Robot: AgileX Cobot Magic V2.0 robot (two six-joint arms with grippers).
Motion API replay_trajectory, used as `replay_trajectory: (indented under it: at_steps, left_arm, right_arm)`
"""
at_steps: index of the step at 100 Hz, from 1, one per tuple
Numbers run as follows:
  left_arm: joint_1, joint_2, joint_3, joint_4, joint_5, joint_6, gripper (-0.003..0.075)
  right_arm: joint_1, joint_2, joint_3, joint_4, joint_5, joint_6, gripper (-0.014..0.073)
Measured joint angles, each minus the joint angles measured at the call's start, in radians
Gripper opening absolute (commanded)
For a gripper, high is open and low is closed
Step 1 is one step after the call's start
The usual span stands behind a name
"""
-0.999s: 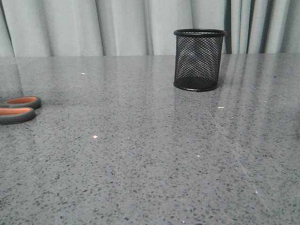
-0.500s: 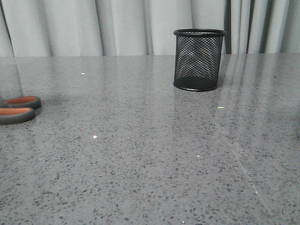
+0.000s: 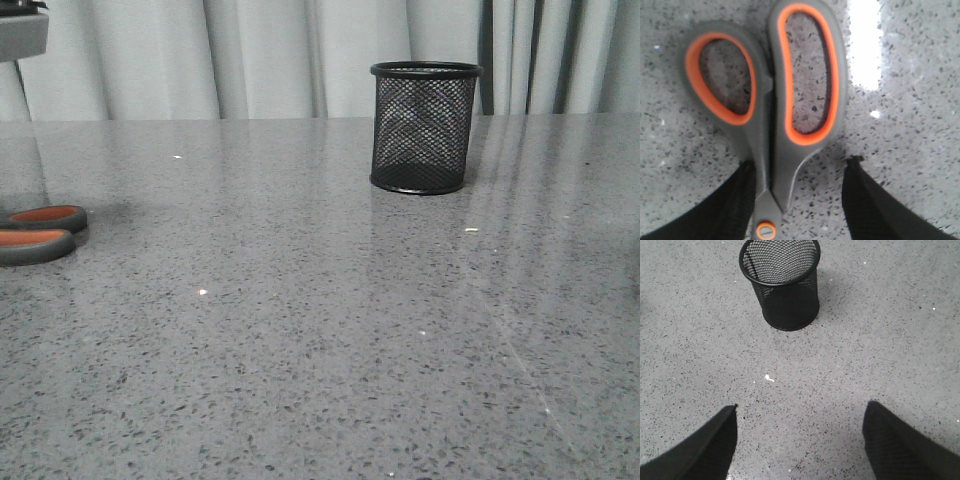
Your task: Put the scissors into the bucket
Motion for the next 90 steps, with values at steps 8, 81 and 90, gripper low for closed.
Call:
replay_trajectory:
  at_steps: [8, 81, 90]
  left_arm:
    - [0.000, 0.007, -0.002, 0.000, -0.008, 0.009, 0.0370]
    - [0.000, 0.041, -0.009, -0.019, -0.018, 0.023, 0.0324]
    - [0.000, 0.041, -0.009, -0.019, -0.014, 0.023, 0.0243]
  right_arm:
    - [0.000, 0.000, 0.000, 0.000, 0.000, 0.000, 0.0477]
    - [0.000, 0.000, 0.000, 0.000, -0.002, 0.000, 0.0477]
    - [0.000, 0.000, 0.000, 0.000, -0.002, 0.000, 0.0477]
